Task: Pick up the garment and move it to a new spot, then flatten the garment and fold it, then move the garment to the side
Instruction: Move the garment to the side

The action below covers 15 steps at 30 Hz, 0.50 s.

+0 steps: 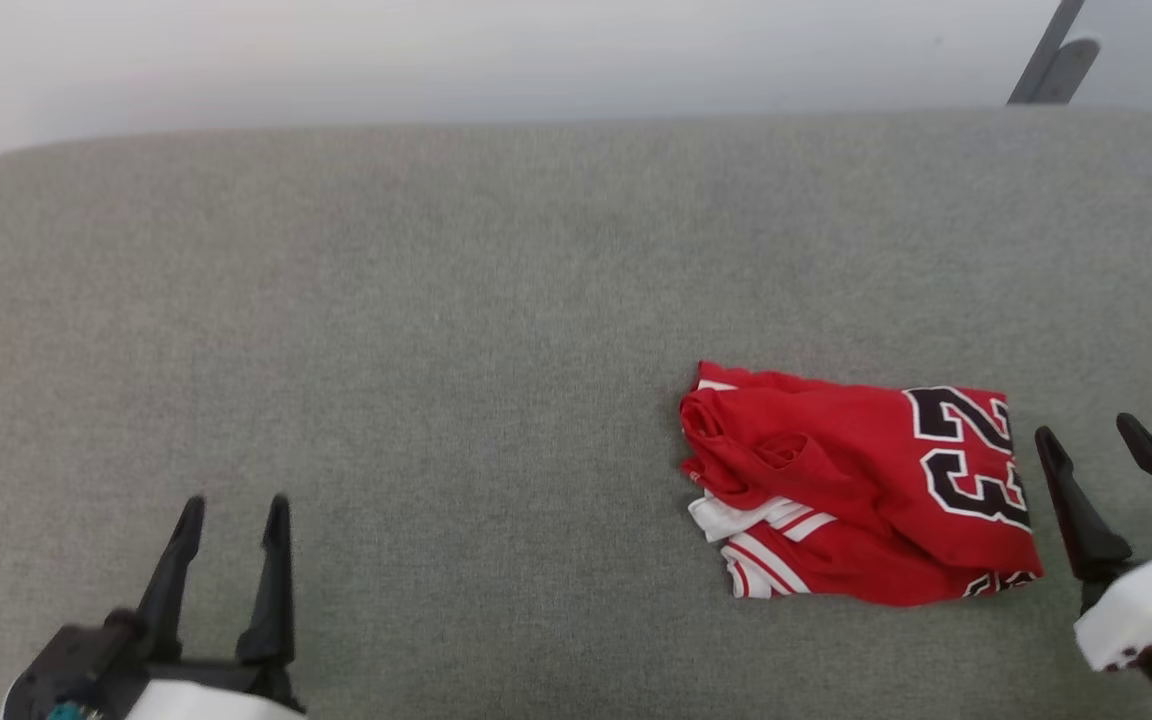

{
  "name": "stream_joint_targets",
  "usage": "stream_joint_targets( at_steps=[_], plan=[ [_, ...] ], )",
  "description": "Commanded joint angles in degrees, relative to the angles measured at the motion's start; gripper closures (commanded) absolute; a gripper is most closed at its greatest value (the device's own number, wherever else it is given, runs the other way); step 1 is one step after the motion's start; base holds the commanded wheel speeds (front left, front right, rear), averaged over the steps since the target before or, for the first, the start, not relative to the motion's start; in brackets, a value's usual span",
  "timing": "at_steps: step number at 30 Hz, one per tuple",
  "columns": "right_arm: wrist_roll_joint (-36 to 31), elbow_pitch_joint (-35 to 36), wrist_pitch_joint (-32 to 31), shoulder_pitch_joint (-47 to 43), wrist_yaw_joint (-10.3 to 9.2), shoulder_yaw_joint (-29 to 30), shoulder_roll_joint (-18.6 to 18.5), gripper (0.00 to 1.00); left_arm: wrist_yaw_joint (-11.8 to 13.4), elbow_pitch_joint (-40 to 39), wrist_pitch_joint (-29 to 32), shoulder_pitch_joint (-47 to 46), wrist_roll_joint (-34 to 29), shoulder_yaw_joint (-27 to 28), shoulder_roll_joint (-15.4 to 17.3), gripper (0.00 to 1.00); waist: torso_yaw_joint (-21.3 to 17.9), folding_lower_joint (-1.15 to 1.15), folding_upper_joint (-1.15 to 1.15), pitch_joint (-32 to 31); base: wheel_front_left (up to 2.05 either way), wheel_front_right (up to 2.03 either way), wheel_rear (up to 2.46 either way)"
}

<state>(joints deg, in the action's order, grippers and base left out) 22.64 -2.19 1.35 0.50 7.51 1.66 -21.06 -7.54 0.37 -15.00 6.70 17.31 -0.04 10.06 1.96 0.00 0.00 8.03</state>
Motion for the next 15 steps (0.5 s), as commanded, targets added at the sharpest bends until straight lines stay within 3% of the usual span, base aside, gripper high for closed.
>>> stream_joint_targets(
  at_steps=[1, 8, 15],
  plan=[
    [0.54, 0.18, -2.43, 1.06, -0.05, -0.29, -0.72, 0.0, 0.14, -0.11, -0.26, -1.4, -0.27, -0.34, -0.12, 0.0, 0.29, 0.0, 0.0, 1.43, 0.0, 0.0, 0.0],
    [4.44, 3.54, -29.65, 5.8, -0.06, -1.07, -8.29, 0.0, 0.14, 0.83, -0.25, -7.72, 0.29, -4.35, -0.24, 0.0, 2.2, 0.0, 0.0, 7.74, 0.0, 0.0, 0.0],
    [9.26, 8.28, -49.4, 8.54, -0.06, 0.03, -10.71, 0.0, 0.14, 1.54, -0.26, -12.07, 0.96, -7.09, -1.05, 0.0, 4.6, 0.0, 0.0, 12.49, 0.0, 0.0, 0.0]
  ],
)
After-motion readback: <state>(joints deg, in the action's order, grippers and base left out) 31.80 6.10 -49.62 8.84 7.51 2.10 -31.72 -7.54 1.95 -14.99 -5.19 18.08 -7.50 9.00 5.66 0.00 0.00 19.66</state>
